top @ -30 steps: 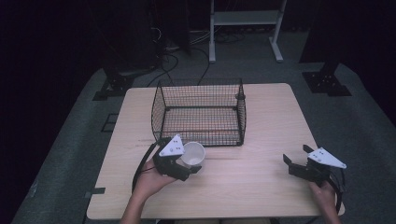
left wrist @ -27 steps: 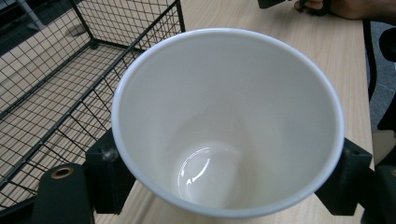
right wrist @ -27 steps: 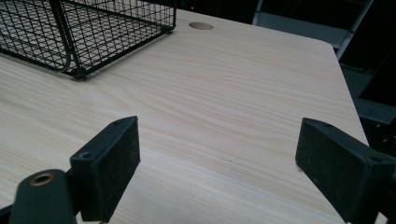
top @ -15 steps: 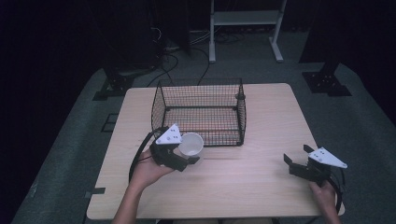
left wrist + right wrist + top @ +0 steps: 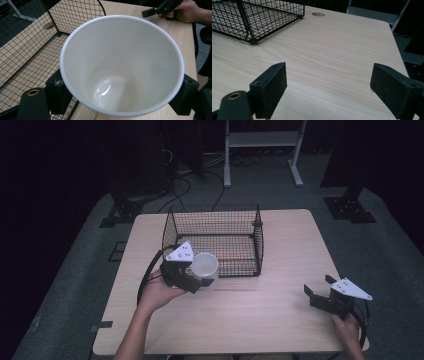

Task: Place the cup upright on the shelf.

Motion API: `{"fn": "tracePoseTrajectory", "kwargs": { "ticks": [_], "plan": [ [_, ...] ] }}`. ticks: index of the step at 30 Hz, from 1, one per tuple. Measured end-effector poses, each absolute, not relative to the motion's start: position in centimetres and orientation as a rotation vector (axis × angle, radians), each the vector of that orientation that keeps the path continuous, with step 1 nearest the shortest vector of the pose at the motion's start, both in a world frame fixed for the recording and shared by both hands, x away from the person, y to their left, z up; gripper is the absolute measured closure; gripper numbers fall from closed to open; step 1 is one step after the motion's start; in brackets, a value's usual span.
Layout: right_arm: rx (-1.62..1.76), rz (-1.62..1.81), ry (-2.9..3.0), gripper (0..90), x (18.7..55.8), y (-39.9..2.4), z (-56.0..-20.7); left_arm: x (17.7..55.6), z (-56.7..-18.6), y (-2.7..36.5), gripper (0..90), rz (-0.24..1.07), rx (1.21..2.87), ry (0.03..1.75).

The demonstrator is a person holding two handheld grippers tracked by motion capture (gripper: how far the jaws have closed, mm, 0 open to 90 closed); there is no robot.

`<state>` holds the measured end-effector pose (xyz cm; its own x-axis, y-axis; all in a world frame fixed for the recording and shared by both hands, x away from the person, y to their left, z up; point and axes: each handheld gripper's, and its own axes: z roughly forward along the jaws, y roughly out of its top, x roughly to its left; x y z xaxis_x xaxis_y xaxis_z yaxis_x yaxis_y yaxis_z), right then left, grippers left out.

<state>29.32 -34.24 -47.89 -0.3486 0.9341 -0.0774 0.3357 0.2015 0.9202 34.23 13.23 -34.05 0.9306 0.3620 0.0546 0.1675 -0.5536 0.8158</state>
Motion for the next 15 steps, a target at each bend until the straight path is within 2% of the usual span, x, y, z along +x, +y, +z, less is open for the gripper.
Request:
{"fn": "tracePoseTrajectory", "kwargs": {
  "ticks": [15],
  "plan": [
    [1.190,1.138,1.806,13.0,29.3,-34.3,-47.9,36.5,-31.7,12.5,20.4,0.274,2.209,0.348]
  ]
}}
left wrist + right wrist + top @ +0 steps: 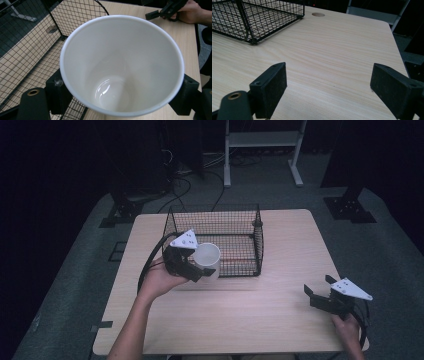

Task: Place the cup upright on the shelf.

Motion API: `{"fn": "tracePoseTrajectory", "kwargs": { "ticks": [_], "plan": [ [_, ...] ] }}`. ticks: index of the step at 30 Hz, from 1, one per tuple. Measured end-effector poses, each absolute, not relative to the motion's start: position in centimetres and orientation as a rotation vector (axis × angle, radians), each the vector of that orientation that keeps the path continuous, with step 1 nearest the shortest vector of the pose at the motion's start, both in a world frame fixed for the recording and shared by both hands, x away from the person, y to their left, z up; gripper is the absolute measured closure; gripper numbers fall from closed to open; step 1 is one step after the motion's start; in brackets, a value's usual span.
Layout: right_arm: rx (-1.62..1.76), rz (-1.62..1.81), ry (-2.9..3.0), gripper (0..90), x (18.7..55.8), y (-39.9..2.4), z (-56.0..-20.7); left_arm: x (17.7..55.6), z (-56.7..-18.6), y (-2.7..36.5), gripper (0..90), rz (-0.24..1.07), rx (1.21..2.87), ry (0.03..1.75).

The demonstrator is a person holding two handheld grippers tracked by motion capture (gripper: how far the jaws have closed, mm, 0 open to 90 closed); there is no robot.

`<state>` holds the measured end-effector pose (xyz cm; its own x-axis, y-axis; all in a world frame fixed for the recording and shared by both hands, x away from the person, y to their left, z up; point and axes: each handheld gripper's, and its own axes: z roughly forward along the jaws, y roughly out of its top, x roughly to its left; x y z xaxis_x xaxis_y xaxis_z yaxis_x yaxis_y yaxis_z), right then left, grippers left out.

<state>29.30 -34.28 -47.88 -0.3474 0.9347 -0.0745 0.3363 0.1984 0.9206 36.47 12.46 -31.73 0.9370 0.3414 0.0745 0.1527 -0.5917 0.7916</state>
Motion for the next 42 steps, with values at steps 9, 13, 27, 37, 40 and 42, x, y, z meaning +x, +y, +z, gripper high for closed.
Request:
{"fn": "tracePoseTrajectory", "kwargs": {
  "ticks": [9,13,27,37,40,42],
  "plan": [
    [1.195,1.141,1.805,13.1,29.3,-34.3,-47.9,38.9,-30.2,11.9,20.5,0.269,2.233,0.339],
    [1.192,1.142,1.803,13.0,29.3,-34.3,-47.9,40.0,-29.5,11.7,20.5,0.272,2.231,0.347],
    [1.196,1.145,1.802,13.0,29.3,-34.4,-47.9,43.6,-29.4,10.7,20.5,0.270,2.284,0.373],
    [1.197,1.149,1.801,13.0,29.4,-34.5,-47.9,46.1,-29.9,10.2,20.5,0.244,2.286,0.387],
    [1.195,1.148,1.801,13.0,29.4,-34.5,-47.9,46.6,-30.0,9.9,20.5,0.249,2.290,0.387],
    [1.197,1.150,1.802,13.0,29.4,-34.5,-47.9,47.0,-30.2,9.7,20.5,0.247,2.284,0.388]
  ]
}}
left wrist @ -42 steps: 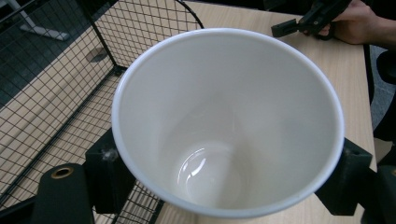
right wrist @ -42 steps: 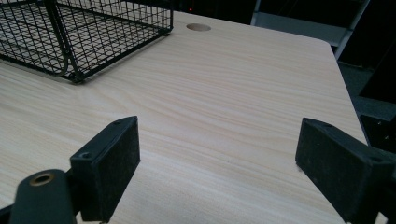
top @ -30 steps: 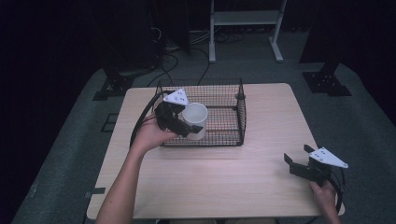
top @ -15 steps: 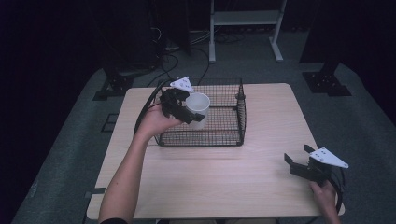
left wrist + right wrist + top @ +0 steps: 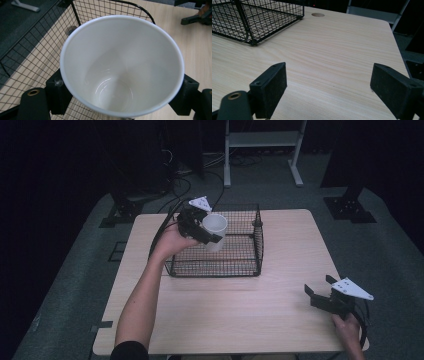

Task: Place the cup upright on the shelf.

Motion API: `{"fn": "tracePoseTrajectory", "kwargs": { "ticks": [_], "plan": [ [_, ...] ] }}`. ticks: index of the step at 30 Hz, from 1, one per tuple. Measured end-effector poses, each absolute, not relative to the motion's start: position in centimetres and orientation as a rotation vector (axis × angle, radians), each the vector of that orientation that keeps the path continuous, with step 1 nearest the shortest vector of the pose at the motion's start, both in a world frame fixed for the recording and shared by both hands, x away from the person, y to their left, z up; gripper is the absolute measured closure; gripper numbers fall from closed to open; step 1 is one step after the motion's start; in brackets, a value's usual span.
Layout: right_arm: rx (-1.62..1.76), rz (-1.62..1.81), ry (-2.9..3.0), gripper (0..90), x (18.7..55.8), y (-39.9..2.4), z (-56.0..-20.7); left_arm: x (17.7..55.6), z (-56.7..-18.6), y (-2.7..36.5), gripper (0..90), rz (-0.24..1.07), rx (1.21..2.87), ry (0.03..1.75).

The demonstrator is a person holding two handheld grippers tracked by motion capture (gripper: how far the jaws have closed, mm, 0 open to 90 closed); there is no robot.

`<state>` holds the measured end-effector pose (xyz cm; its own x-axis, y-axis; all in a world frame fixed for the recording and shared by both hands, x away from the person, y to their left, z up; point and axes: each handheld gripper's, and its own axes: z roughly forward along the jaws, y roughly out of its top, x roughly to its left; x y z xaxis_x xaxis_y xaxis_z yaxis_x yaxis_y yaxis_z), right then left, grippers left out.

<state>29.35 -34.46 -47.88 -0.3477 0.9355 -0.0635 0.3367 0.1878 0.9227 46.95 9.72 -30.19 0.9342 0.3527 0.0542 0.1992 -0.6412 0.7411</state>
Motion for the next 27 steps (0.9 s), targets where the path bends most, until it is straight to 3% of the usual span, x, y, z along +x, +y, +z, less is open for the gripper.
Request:
{"fn": "tracePoseTrajectory", "kwargs": {
  "ticks": [27],
  "plan": [
    [1.203,1.157,1.796,13.0,29.3,-34.6,-47.9,51.0,-34.1,9.4,20.7,0.208,2.311,0.496]
  ]
}}
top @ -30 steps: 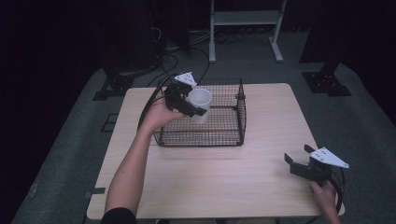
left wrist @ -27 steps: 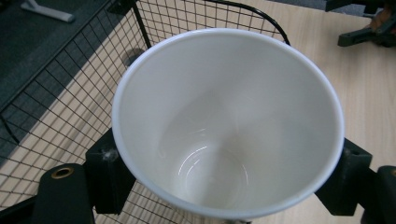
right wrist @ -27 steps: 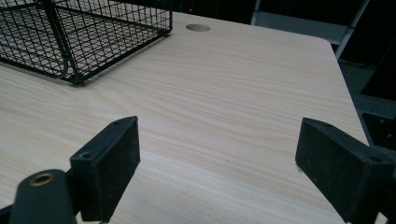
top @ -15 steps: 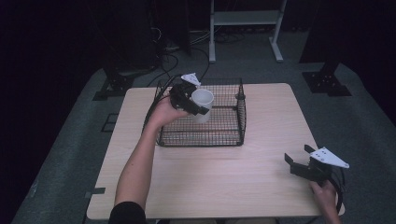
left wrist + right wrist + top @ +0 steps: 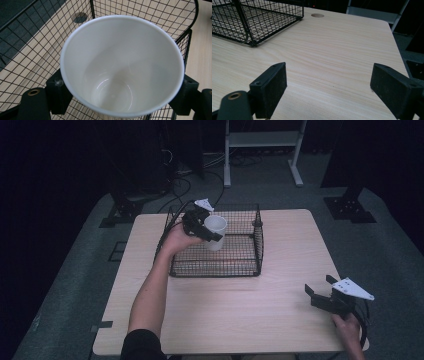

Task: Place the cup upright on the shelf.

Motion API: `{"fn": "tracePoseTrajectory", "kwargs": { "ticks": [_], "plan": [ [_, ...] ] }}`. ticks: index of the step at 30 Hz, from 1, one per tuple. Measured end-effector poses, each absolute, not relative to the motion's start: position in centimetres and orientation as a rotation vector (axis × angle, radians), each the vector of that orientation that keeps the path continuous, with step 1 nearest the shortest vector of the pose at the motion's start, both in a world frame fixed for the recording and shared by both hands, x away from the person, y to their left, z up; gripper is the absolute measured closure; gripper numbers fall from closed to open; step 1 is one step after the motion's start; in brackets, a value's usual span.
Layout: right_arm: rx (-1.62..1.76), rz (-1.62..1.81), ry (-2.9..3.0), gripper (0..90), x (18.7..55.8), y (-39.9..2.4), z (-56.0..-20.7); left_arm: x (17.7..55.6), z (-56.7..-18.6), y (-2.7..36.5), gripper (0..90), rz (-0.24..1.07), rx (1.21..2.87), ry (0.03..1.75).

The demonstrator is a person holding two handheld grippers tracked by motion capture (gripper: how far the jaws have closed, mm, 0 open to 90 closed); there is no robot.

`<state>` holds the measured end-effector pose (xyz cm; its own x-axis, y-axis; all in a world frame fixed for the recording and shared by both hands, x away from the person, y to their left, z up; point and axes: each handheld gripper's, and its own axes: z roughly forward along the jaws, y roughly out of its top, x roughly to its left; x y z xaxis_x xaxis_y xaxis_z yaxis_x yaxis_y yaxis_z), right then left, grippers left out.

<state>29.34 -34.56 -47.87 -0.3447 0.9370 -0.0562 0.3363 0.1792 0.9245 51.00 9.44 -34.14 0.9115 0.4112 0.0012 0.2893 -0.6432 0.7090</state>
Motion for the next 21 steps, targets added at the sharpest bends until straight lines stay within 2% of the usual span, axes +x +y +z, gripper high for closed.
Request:
{"fn": "tracePoseTrajectory", "kwargs": {
  "ticks": [21],
  "plan": [
    [1.202,1.155,1.795,13.0,29.3,-34.5,-47.9,53.0,-36.8,8.6,20.8,0.157,2.327,0.525]
  ]
}}
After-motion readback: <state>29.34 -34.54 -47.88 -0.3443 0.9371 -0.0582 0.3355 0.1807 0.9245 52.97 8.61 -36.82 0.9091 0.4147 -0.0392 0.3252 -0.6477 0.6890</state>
